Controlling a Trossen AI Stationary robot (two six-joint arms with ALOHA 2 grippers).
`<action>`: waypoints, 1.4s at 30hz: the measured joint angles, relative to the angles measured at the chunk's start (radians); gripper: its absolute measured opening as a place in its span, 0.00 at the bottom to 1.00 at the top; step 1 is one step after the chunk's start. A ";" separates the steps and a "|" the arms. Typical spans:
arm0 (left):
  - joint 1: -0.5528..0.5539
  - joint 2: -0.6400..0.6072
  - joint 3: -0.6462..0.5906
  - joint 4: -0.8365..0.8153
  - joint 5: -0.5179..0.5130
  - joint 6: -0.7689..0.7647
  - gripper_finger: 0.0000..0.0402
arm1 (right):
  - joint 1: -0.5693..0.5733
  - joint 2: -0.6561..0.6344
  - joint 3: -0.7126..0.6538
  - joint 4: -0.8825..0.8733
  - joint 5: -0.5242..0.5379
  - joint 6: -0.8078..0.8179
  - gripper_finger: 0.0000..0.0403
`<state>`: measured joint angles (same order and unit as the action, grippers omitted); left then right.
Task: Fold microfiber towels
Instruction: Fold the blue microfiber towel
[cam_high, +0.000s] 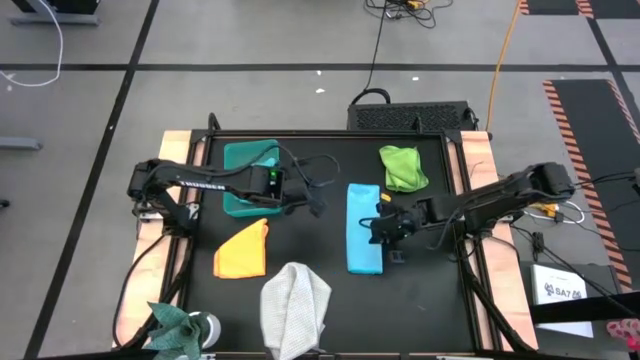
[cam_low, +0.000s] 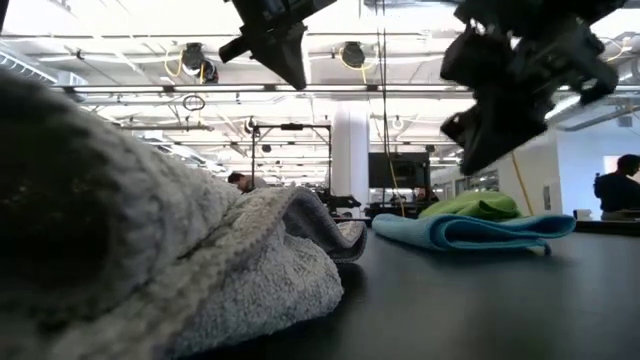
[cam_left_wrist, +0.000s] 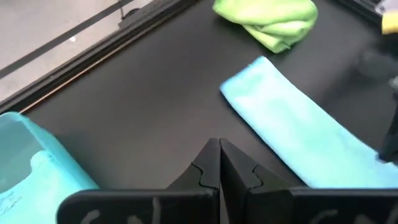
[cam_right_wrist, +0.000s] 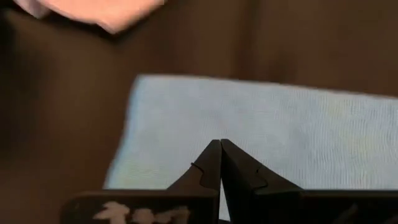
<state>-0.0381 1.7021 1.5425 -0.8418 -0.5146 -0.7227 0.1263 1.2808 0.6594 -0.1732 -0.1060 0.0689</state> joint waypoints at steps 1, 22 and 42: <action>-0.005 0.005 0.000 0.001 0.002 0.007 0.01 | 0.002 -0.021 0.000 -0.017 -0.002 0.001 0.00; 0.208 0.312 0.000 0.408 0.481 0.045 0.07 | -0.039 -0.249 0.000 -0.182 0.081 0.076 0.00; 0.319 0.396 -0.002 0.532 0.601 0.145 0.21 | -0.253 -0.262 0.000 -0.205 0.162 0.103 0.18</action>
<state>0.2811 2.0979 1.5410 -0.3096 0.0862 -0.5777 -0.1270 1.0191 0.6590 -0.3785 0.0563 0.1715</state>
